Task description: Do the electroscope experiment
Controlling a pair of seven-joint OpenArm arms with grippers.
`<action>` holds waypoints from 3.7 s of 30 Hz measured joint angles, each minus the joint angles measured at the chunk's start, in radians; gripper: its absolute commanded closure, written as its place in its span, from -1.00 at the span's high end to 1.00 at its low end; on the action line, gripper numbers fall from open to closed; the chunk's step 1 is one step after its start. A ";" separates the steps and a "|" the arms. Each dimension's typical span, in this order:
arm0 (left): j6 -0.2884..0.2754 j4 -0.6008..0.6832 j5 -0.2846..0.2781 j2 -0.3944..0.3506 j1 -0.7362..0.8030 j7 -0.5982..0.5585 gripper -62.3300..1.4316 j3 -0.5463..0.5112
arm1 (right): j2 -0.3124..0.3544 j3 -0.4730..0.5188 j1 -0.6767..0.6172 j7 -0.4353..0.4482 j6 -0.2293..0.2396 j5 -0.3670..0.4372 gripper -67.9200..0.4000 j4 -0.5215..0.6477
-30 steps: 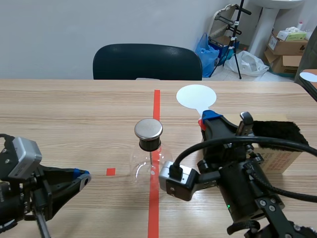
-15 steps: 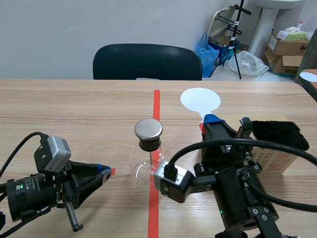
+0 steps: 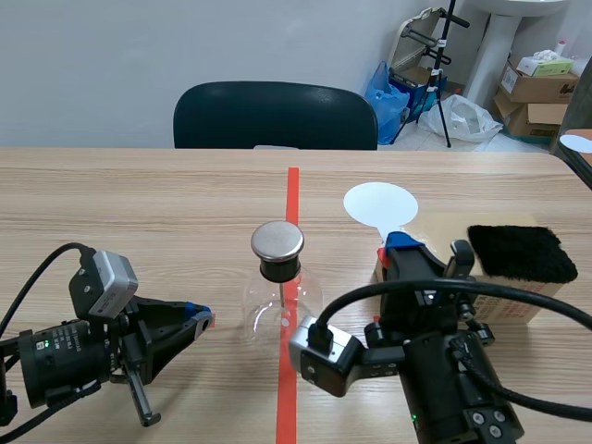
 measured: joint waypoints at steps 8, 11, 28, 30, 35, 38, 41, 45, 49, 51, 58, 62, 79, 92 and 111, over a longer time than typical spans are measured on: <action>0.000 0.000 0.052 0.012 0.000 -0.027 -0.86 -0.001 | 0.000 0.000 0.000 -0.005 0.000 0.000 -0.96 0.000; 0.000 0.000 0.052 0.016 0.000 -0.027 -0.86 -0.001 | 0.000 0.000 0.000 -0.005 0.000 0.000 -0.96 0.000; 0.000 0.000 0.052 0.016 0.000 -0.027 -0.86 -0.001 | 0.000 0.000 0.000 -0.005 0.000 0.000 -0.96 0.000; 0.000 0.000 0.052 0.016 0.000 -0.027 -0.86 -0.001 | 0.000 0.000 0.000 -0.005 0.000 0.000 -0.96 0.000; 0.000 0.000 0.052 0.016 0.000 -0.027 -0.86 -0.001 | 0.000 0.000 0.000 -0.005 0.000 0.000 -0.96 0.000; 0.000 0.000 0.052 0.016 0.000 -0.027 -0.86 -0.001 | 0.000 0.000 0.000 -0.005 0.000 0.000 -0.96 0.000; 0.000 0.000 0.052 0.016 0.000 -0.027 -0.86 -0.001 | 0.000 0.000 0.000 -0.005 0.000 0.000 -0.96 0.000; 0.000 0.000 0.052 0.016 0.000 -0.027 -0.86 -0.001 | 0.000 0.000 0.000 -0.013 0.000 0.000 -0.96 0.000; 0.000 0.000 0.052 0.016 0.000 -0.027 -0.86 -0.001 | 0.000 0.000 0.000 -0.013 0.000 0.000 -0.96 0.000; 0.000 0.000 0.052 0.016 0.000 -0.027 -0.86 -0.001 | 0.000 0.000 0.000 -0.013 0.000 0.000 -0.96 0.000; 0.000 0.000 0.052 0.016 0.000 -0.027 -0.86 -0.001 | 0.000 0.000 0.000 -0.013 0.000 0.000 -0.96 0.000; 0.000 0.000 0.052 0.016 0.000 -0.027 -0.86 -0.001 | 0.000 0.000 0.000 -0.013 0.000 0.000 -0.96 0.000; 0.000 0.000 0.052 0.016 0.000 -0.027 -0.86 -0.001 | 0.000 0.000 0.000 -0.013 0.000 0.000 -0.96 0.000; 0.000 0.000 0.052 0.016 0.000 -0.027 -0.86 -0.001 | 0.000 0.000 0.000 -0.013 0.000 0.000 -0.96 0.000; 0.000 0.000 0.052 0.016 0.000 -0.027 -0.86 -0.001 | 0.000 0.000 0.000 -0.013 0.000 0.000 -0.96 0.000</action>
